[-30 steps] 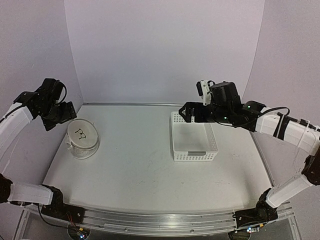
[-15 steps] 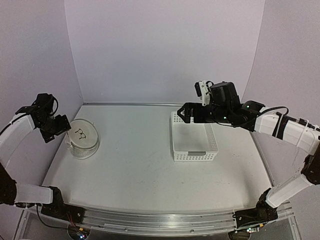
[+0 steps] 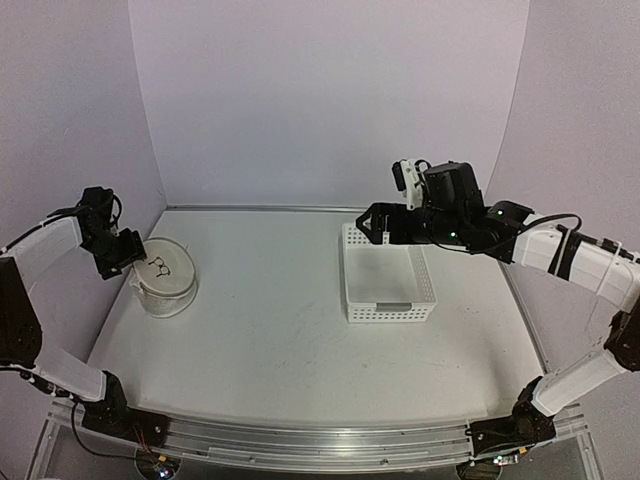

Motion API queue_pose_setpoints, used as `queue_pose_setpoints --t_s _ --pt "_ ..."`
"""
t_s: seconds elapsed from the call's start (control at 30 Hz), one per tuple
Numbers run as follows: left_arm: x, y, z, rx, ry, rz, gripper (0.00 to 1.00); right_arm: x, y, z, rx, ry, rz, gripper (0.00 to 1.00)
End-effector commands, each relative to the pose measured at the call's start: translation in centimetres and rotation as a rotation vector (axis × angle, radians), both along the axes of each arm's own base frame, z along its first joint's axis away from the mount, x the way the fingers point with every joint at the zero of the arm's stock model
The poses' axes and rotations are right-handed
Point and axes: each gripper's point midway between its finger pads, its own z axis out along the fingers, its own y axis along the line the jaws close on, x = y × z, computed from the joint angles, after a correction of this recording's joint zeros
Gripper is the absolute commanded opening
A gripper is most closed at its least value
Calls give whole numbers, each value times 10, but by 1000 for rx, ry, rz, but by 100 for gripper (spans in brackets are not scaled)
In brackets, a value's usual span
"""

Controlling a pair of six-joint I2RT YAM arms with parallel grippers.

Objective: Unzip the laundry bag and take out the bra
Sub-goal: Pick up the laundry bag at the center of the board.

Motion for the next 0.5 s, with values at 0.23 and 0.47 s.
queue_pose_setpoints --t_s 0.23,0.47 --pt "33 -16 24 -29 -101 -144 44 -2 -5 20 47 -51 -13 98" --pt "31 -22 30 -52 -121 -169 14 -5 1 16 54 -32 18 98"
